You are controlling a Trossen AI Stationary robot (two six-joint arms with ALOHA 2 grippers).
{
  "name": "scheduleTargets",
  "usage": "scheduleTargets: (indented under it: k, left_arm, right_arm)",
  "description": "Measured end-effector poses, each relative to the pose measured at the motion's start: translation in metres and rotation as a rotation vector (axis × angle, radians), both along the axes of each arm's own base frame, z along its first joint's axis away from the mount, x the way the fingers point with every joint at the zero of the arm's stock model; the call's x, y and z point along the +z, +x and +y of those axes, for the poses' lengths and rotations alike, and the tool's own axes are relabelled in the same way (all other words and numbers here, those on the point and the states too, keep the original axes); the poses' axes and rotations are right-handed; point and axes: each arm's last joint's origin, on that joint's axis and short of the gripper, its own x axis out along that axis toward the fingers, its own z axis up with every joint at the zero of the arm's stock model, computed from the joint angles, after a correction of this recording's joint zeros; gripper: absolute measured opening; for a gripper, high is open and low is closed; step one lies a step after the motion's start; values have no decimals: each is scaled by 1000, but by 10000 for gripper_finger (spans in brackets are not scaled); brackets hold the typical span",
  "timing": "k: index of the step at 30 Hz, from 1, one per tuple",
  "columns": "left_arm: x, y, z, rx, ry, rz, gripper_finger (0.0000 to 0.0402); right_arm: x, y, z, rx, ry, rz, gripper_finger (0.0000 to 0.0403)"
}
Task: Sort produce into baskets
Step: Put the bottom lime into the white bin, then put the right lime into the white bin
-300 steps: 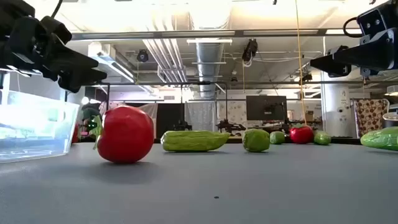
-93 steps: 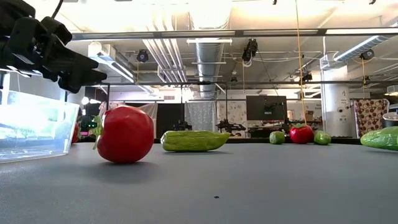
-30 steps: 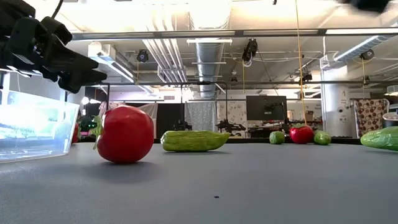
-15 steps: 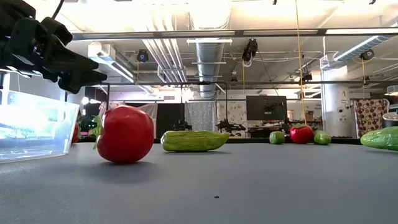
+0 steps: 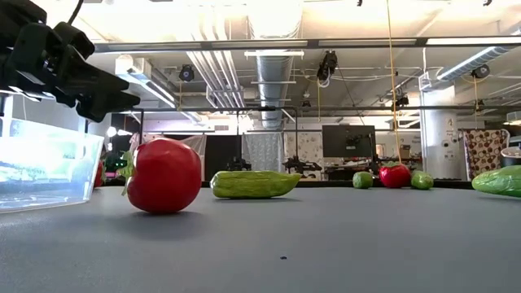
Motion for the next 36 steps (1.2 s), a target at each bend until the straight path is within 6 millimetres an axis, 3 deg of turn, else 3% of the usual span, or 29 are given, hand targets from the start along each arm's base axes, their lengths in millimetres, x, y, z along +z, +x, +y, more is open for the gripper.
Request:
scheduleTargets:
  k: [6, 10, 18, 23, 27, 33, 36]
  left_arm:
    - [0, 0, 0, 0, 0, 0, 231]
    - [0, 0, 0, 0, 0, 0, 231]
    - [0, 0, 0, 0, 0, 0, 231]
    - [0, 0, 0, 0, 0, 0, 231]
    - [0, 0, 0, 0, 0, 0, 231]
    - [0, 0, 0, 0, 0, 0, 231]
    - [0, 0, 0, 0, 0, 0, 231]
  right_arm:
    - [43, 3, 5, -107, -51, 61, 242]
    - [70, 17, 4, -177, -170, -131, 230]
    - [91, 68, -30, -239, -357, -471, 221]
    - [114, 105, -75, -170, -581, -713, 221]
    - [129, 129, -120, -6, -794, -774, 221]
    - [148, 144, -185, 125, -1312, -706, 221]
    - [149, 145, -221, 169, -1365, -576, 221]
